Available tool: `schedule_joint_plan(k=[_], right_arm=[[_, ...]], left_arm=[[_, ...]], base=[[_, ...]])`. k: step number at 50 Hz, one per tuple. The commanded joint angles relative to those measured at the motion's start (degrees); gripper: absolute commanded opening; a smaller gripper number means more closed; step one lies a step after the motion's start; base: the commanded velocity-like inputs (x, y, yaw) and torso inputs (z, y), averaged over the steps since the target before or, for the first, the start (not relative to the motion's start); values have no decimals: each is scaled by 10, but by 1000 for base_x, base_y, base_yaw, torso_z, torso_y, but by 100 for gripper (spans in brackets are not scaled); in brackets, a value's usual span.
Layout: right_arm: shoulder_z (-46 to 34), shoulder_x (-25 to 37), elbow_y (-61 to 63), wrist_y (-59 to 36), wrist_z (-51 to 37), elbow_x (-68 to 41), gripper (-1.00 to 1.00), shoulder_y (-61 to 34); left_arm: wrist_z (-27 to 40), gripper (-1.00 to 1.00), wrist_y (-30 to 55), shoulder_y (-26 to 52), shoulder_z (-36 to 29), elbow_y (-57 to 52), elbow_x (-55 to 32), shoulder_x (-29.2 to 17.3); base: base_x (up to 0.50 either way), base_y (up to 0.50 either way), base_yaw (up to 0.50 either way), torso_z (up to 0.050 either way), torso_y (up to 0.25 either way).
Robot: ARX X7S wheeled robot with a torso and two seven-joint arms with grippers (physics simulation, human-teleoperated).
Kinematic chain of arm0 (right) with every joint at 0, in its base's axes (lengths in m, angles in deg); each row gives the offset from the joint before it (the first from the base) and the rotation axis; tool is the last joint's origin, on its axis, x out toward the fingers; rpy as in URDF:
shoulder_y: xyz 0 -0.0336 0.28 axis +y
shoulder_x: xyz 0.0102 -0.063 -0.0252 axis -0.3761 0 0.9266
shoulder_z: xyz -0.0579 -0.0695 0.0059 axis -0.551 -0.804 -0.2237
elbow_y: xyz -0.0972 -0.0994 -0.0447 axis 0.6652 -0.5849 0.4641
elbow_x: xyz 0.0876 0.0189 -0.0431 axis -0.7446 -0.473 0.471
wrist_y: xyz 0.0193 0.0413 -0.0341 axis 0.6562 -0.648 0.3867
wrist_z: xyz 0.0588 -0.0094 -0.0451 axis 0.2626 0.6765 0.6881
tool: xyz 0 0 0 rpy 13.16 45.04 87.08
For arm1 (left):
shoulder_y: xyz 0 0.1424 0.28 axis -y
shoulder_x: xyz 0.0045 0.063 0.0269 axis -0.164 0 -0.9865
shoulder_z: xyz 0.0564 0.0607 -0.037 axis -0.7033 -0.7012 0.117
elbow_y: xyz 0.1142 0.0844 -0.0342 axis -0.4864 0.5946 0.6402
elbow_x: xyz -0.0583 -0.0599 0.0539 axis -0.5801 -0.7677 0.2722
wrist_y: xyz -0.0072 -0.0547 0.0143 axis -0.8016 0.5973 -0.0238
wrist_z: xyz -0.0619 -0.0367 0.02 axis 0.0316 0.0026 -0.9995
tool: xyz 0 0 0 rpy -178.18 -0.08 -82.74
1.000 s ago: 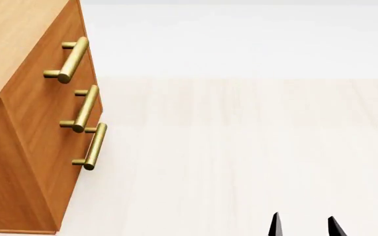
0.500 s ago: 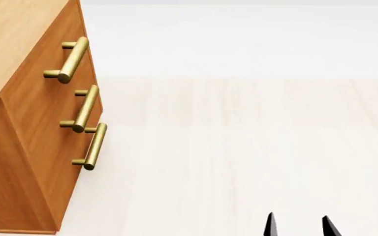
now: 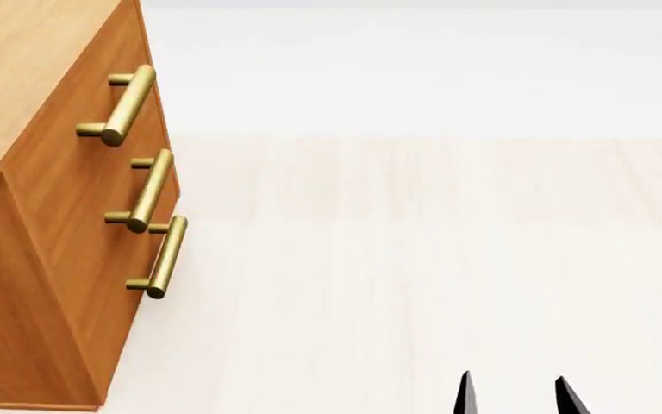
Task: Put the bowl on top of the cabinet.
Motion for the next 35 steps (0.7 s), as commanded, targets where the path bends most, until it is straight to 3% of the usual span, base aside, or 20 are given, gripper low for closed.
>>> schedule_joint_plan(k=[1, 35], right_arm=[[-2, -3, -10, -1, 1, 3, 100, -6], [-8, -6, -26, 0, -11, 26, 100, -16]], left_arm=[[-36, -100, 1, -9, 19, 0, 25, -4], [-94, -100, -8, -27, -42, 0, 28, -17]], base=[[0, 0, 0, 0, 0], [0, 0, 0, 0, 0]])
